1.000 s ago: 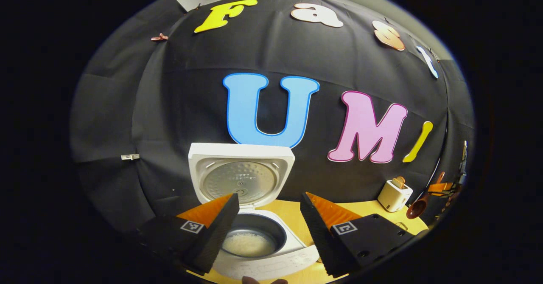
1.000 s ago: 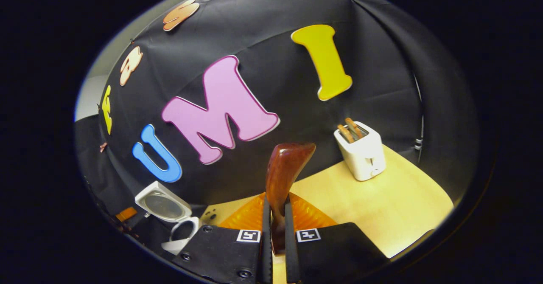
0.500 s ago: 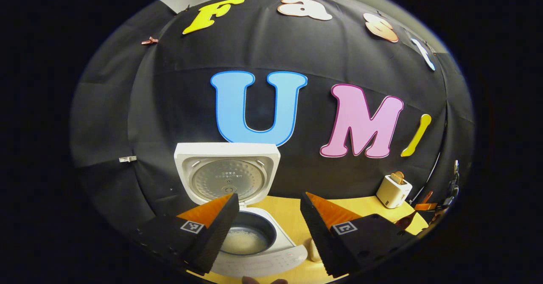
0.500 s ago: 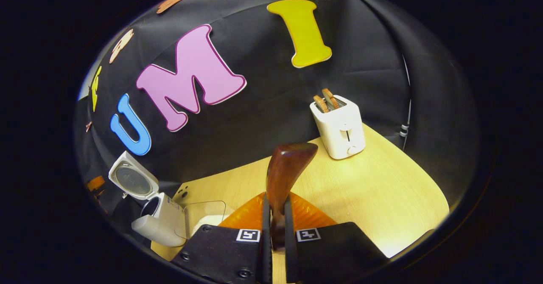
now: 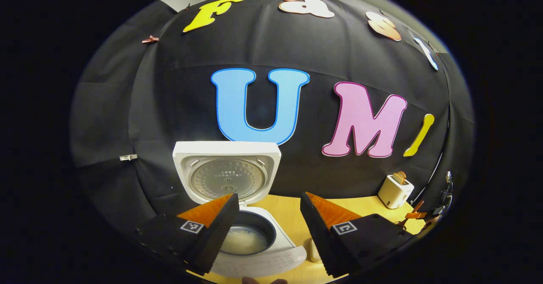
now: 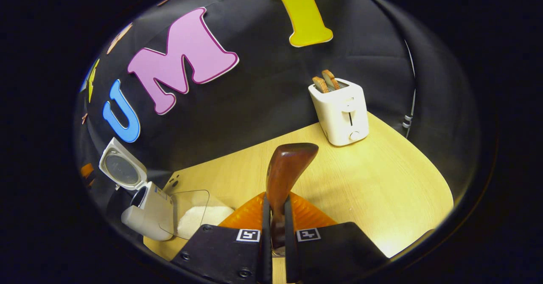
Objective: Close the left gripper, press the button to open the rice cooker; take a wooden spoon from the chopstick holder with the right hand, scoop a spoonful of rice and pour it into the rice cooker, then put the wooden spoon back into the chopstick holder.
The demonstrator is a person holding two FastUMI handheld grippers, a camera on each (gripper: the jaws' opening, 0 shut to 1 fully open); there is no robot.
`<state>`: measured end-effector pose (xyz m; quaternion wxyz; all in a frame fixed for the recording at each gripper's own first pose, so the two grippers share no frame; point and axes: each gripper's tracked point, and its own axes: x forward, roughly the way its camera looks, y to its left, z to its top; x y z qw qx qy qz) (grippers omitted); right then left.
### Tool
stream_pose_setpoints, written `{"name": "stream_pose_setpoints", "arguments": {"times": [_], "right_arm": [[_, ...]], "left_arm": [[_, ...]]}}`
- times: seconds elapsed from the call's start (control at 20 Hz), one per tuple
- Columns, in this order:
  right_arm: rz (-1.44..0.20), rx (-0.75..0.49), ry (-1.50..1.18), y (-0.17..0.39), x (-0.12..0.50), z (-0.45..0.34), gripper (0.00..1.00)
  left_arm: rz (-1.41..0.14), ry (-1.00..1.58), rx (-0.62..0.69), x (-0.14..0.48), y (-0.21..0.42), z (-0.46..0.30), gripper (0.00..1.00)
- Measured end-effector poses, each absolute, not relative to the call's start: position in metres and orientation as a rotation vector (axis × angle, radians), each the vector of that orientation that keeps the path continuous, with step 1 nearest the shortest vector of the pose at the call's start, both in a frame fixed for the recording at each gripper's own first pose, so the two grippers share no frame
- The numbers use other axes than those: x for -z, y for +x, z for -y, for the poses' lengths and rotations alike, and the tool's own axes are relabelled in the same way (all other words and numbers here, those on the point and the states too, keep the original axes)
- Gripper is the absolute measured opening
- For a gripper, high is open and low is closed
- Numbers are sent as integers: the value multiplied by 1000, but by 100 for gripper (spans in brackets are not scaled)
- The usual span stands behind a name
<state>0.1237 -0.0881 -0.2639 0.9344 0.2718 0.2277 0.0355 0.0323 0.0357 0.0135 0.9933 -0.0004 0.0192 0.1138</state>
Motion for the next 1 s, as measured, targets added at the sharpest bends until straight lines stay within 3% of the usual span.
{"name": "stream_pose_setpoints", "arguments": {"times": [0.4,0.5,0.55,0.65,0.7,0.85,0.9,0.95,1.0], "right_arm": [[-485,11,592,134,284,97,17],[-494,23,596,131,287,99,21],[-491,28,601,130,285,99,15],[-480,44,598,126,280,104,35],[-472,51,596,124,276,106,54],[-440,78,586,110,260,115,68],[-424,87,585,109,249,120,55],[-405,96,583,105,241,122,74],[-385,103,579,99,232,126,75]], "left_arm": [[-35,-4,-242,-14,31,-44,94],[-32,-6,-236,-15,30,-43,94],[-29,-7,-233,-16,30,-43,94],[-21,-10,-229,-18,29,-44,94],[-14,-12,-228,-21,29,-45,94],[10,-23,-221,-27,31,-47,94],[21,-29,-218,-31,31,-47,94],[33,-33,-215,-34,33,-48,94],[47,-35,-215,-40,34,-50,94]]}}
